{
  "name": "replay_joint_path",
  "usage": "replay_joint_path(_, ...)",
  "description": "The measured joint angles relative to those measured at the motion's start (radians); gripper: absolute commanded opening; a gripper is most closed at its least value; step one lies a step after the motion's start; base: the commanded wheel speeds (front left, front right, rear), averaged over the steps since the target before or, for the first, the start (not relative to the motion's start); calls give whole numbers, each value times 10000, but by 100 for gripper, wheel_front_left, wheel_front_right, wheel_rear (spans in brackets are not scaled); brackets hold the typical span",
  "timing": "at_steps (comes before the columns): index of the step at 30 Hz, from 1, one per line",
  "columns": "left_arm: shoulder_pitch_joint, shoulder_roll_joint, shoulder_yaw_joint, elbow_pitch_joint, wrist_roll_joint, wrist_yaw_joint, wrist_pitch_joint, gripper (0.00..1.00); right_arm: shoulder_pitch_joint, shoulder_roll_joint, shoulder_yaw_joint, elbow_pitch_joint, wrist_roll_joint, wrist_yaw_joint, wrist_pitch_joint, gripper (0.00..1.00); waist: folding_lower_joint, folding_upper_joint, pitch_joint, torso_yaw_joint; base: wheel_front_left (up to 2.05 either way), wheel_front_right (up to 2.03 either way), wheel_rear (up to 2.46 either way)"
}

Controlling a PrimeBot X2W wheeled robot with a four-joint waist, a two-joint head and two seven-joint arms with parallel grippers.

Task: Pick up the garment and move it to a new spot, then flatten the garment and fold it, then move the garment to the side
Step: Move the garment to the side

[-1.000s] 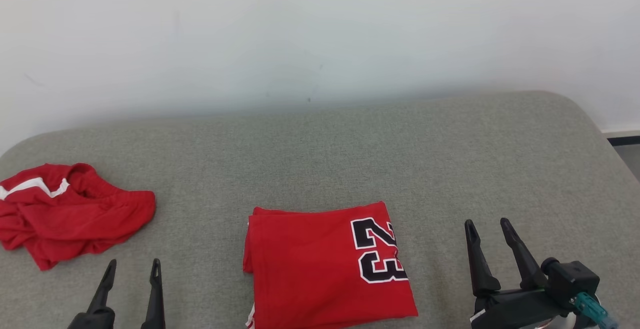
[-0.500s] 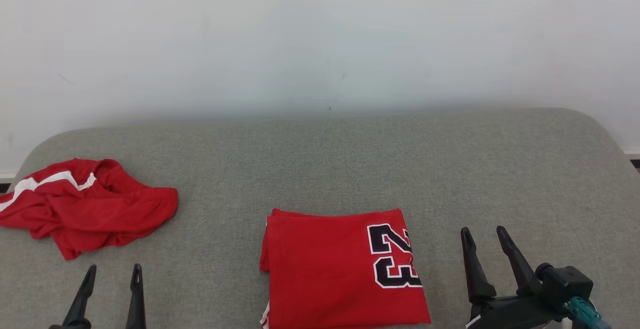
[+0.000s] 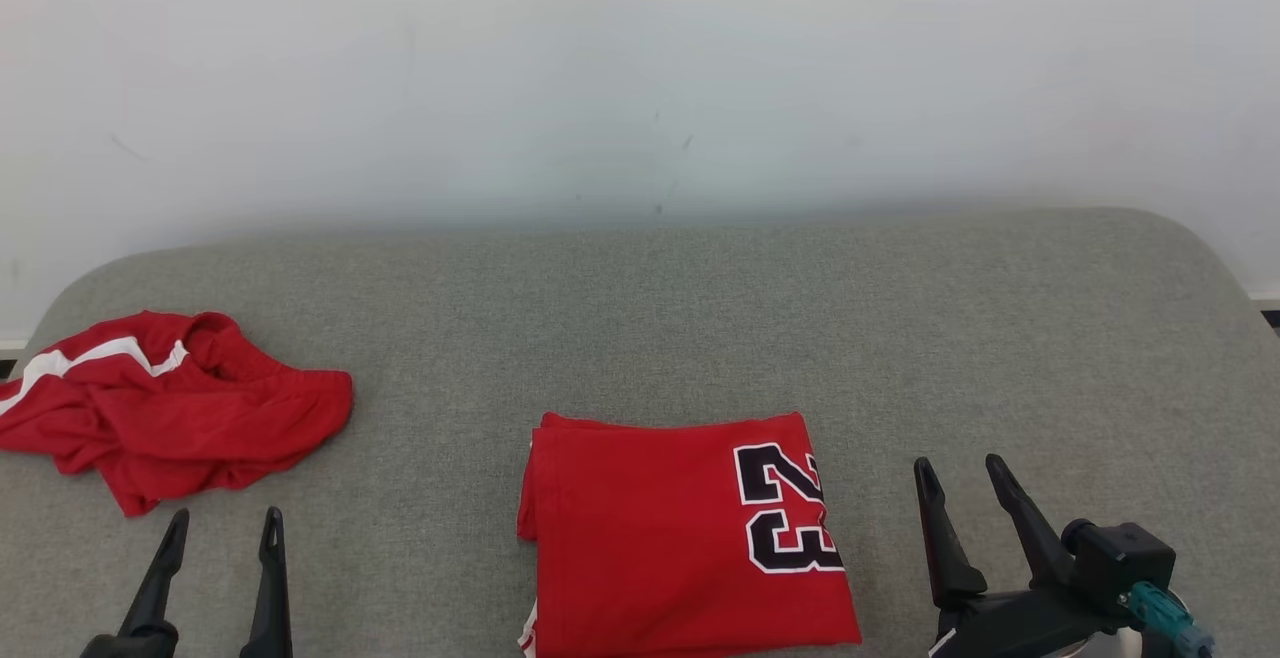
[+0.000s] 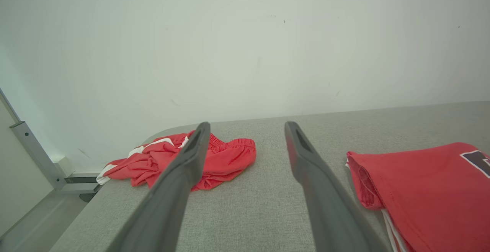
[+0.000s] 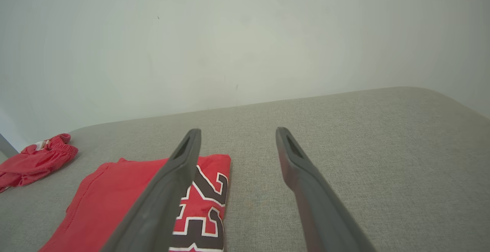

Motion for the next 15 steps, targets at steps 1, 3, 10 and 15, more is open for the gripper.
replay_joint_path(1,0,0,-17,-10,0,2,0,100,5,6,-8,-21,-12,0,69,100,0,0,11,-4,0,0,0)
replay_joint_path(3,1,4,-44,-12,0,17,10,100,21,6,-17,-44,-50,0,224,100,0,0,25,-10,0,0,0)
replay_joint_path(10,1,58,-102,21,-4,33,12,100,57,21,-56,-194,-173,0,493,100,0,0,67,12,0,0,0)
replay_joint_path(15,-1,67,-176,81,-6,69,10,100,119,27,-69,-236,-176,0,581,100,0,0,56,36,0,0,0)
